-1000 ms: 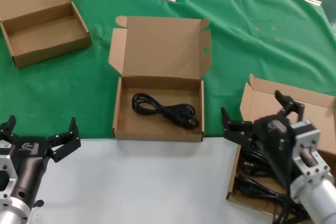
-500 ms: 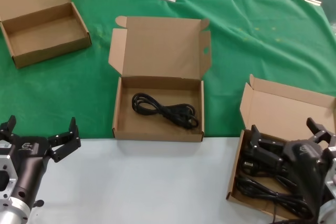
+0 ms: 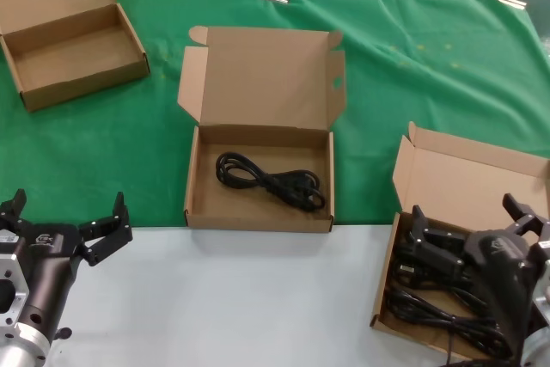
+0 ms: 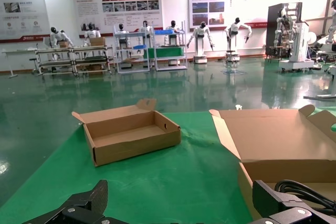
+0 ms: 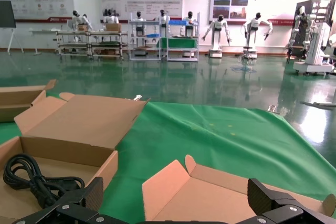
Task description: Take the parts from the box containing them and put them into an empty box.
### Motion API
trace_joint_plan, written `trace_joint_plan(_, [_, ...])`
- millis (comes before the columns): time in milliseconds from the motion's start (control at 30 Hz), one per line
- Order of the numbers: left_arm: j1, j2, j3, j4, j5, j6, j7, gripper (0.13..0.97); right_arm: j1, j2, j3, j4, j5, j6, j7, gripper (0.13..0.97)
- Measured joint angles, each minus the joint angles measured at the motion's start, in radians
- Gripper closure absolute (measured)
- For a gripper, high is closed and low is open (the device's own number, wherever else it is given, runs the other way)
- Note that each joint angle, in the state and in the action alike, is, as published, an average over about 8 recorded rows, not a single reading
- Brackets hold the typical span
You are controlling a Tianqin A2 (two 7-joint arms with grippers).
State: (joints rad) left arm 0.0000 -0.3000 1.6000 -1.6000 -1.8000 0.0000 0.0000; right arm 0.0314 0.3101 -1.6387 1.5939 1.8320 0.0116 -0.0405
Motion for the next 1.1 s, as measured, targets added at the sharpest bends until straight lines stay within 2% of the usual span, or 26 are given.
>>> trace_joint_plan(1100, [0.000,0.000,0.000,0.000,0.000,0.000,0.000,0.132,0.000,0.000,0.000,0.000,0.000,0.000,0.000,0.129])
